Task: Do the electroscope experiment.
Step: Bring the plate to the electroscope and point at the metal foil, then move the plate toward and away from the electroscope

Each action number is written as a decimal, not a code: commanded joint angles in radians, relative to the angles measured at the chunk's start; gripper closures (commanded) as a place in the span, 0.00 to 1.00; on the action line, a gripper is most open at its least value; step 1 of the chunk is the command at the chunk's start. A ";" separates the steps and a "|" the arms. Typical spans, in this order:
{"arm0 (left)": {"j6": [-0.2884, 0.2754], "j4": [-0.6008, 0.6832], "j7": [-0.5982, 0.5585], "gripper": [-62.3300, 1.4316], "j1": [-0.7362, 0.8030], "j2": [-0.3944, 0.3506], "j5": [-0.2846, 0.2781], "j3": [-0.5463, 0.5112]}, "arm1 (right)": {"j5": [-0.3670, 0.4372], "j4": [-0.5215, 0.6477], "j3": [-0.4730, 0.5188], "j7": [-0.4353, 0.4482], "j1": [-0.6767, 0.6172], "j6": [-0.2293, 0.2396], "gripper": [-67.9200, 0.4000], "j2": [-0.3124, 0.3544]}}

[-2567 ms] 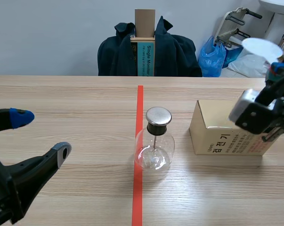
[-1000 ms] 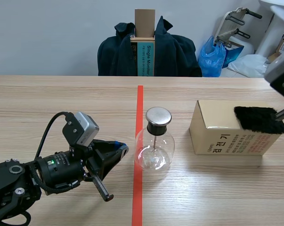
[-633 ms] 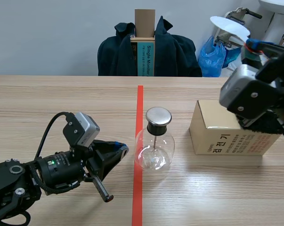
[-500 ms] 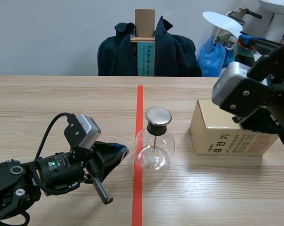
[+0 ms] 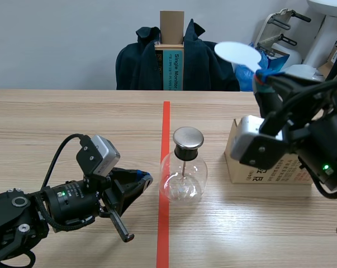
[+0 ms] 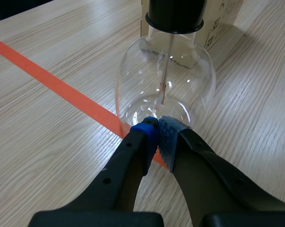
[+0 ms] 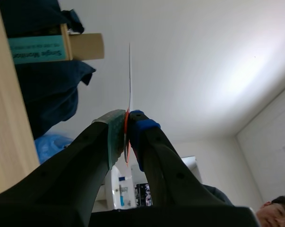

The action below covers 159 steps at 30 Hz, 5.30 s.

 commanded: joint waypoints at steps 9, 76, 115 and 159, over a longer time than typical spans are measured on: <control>-0.005 0.023 -0.017 0.93 -0.014 0.008 -0.010 -0.001 | -0.048 -0.158 0.000 0.085 0.029 -0.049 0.98 0.011; 0.018 0.022 -0.017 0.93 -0.014 0.007 0.013 -0.001 | -0.103 -0.256 0.001 0.267 0.025 -0.198 0.98 -0.021; 0.018 0.022 -0.017 0.93 -0.014 0.007 0.013 -0.001 | -0.084 -0.256 0.001 0.437 0.025 -0.187 0.98 -0.022; 0.018 0.022 -0.016 0.93 -0.013 0.007 0.013 -0.001 | -0.045 -0.256 0.024 0.098 0.025 -0.188 0.98 -0.021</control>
